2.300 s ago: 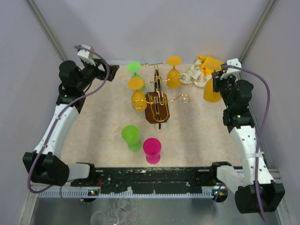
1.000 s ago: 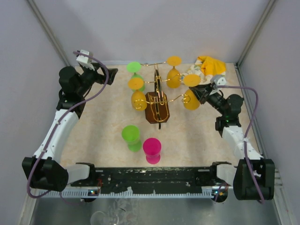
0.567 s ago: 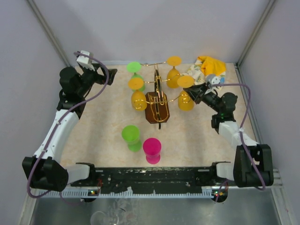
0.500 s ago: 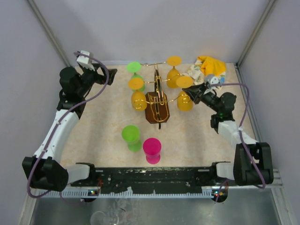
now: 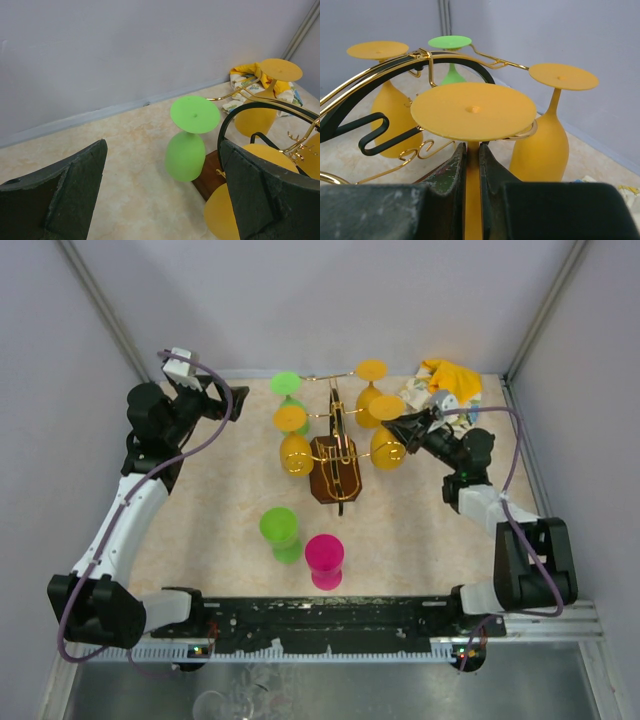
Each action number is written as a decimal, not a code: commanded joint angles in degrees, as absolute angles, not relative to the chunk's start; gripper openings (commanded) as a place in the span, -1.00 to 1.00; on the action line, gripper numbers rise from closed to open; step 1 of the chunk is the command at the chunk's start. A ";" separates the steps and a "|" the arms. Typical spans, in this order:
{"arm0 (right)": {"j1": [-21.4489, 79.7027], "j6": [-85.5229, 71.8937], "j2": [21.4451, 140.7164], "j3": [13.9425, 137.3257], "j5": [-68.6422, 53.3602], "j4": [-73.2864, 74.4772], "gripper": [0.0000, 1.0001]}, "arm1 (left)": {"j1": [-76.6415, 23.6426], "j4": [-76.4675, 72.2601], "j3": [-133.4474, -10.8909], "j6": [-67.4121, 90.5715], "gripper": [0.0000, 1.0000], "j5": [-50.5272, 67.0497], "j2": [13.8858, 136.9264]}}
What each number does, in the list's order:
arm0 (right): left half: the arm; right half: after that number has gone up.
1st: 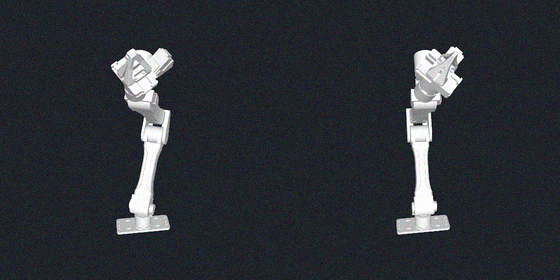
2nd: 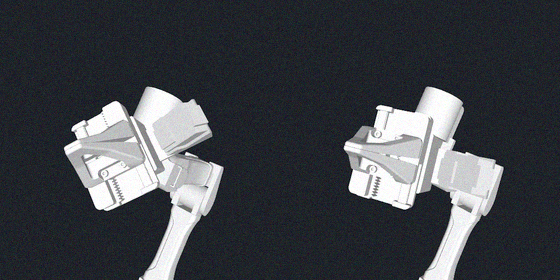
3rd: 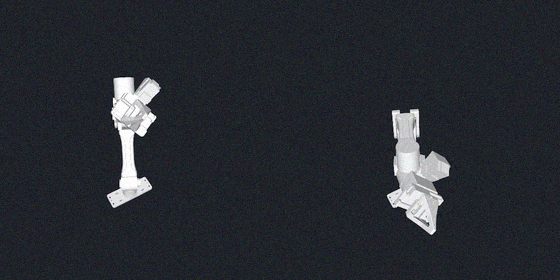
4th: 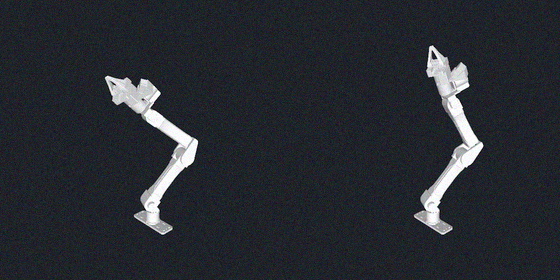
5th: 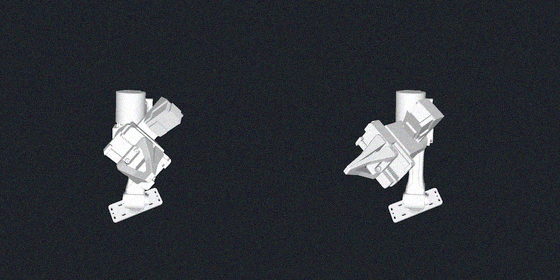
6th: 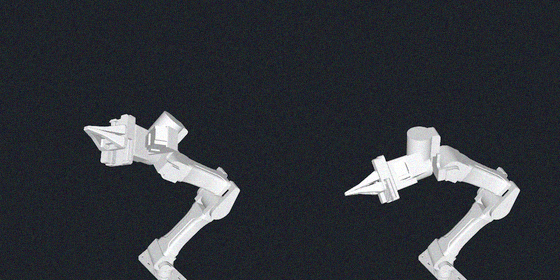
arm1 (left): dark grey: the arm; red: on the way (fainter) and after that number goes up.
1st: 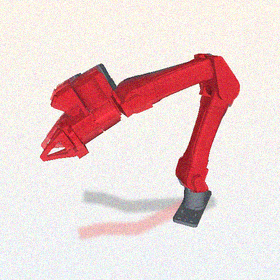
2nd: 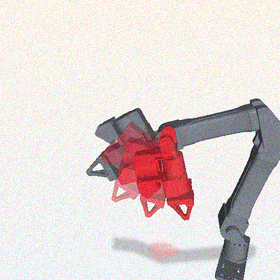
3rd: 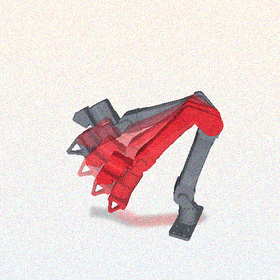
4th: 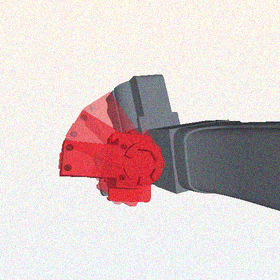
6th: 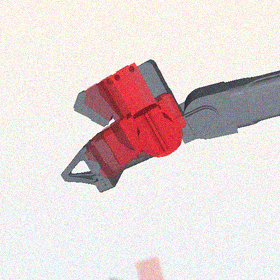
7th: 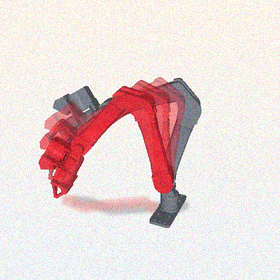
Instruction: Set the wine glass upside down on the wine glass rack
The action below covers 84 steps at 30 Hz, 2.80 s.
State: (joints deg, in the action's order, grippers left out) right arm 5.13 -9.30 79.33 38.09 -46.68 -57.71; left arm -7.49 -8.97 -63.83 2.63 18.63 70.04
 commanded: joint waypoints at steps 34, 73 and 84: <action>8.72 -0.43 82.19 43.42 -31.38 -52.57 -1.00 | -7.12 -9.14 -63.10 1.40 0.99 17.33 68.56; 9.51 2.31 73.75 35.75 -35.66 -50.35 -0.23 | -7.12 -5.63 -61.96 3.18 0.99 17.00 66.38; 9.46 5.87 64.97 32.64 -26.52 -40.00 0.34 | -7.21 2.78 -62.03 5.24 0.99 16.27 63.75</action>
